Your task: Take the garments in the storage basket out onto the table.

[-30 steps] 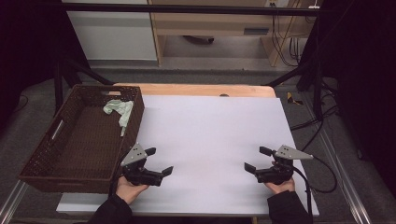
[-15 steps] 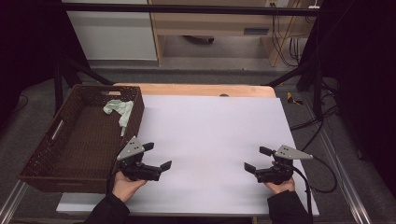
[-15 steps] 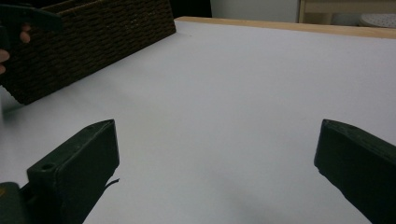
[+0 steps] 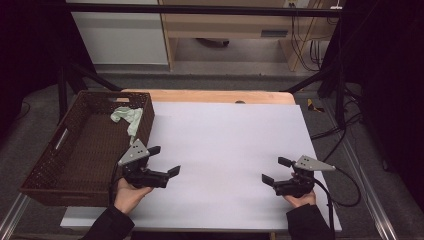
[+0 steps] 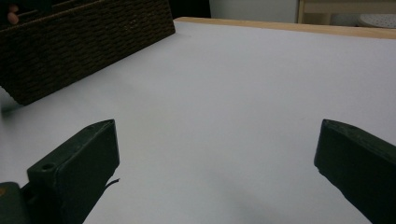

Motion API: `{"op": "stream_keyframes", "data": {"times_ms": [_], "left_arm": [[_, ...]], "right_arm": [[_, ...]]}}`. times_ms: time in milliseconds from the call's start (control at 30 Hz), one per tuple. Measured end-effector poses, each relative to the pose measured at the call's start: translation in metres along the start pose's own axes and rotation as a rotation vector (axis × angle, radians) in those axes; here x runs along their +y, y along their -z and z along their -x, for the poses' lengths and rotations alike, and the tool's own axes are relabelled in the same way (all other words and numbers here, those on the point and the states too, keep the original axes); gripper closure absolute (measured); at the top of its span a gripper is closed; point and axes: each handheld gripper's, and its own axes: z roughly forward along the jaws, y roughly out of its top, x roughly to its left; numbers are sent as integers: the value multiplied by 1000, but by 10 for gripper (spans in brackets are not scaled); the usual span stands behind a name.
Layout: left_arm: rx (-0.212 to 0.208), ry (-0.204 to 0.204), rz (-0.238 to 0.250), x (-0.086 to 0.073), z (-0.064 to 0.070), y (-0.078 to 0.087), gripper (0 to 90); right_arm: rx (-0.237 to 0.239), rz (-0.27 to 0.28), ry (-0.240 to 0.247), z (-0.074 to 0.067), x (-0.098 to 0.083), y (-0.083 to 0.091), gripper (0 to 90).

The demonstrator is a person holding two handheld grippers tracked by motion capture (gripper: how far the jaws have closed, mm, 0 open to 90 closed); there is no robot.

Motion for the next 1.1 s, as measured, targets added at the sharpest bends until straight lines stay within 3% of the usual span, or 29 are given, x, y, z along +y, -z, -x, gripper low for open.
{"op": "stream_keyframes", "data": {"times_ms": [100, 533, 667, 1100], "left_arm": [[-5, 14, 11, 2, -1, 3, 14], [35, -26, -1, 17, 4, 19, 14], [46, -14, 9, 20, 1, 26, 13], [101, 6, -25, 38, -16, 43, 14]], "right_arm": [[-2, -7, 0, 0, 0, -1, 5], [-2, -7, 4, 0, 0, -1, 6], [-3, -8, 3, 0, 0, -1, 6], [-8, -8, 2, 1, -1, -1, 6]]}}
